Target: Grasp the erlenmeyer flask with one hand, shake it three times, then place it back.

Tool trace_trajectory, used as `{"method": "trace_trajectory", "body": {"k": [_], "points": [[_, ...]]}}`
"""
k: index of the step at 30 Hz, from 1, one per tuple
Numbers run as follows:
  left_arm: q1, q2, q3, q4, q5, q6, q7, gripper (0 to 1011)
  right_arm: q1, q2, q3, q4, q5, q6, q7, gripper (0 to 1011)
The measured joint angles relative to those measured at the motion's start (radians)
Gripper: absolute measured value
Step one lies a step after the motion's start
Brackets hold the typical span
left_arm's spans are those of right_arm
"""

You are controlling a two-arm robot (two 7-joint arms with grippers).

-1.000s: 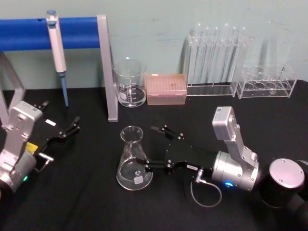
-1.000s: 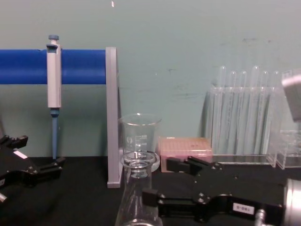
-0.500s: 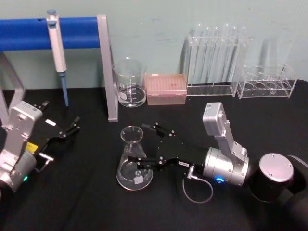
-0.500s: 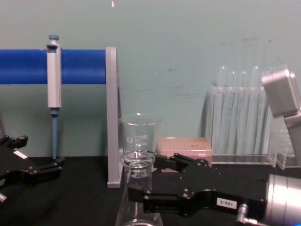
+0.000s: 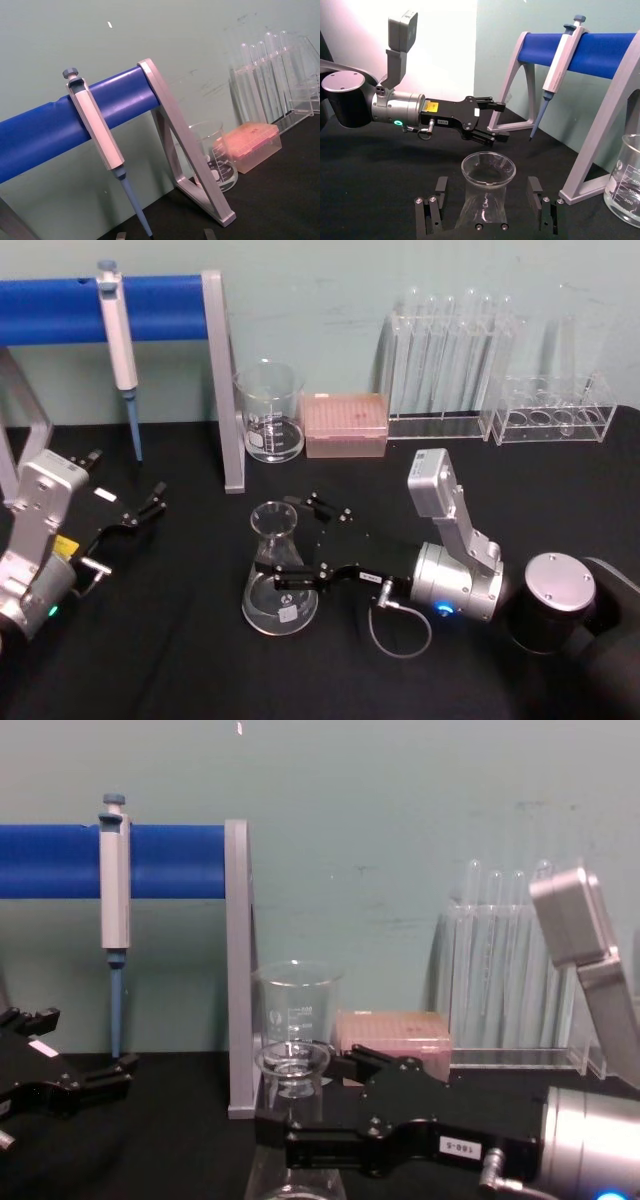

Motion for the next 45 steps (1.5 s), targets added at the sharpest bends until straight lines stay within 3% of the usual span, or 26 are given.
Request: {"method": "trace_trajectory", "body": {"k": [45], "points": [[0.0, 0.0, 0.0, 0.0, 0.0, 0.0, 0.0, 1001, 0.023, -0.015, -0.012, 0.032, -0.003, 0.001, 0.005, 1000]]}}
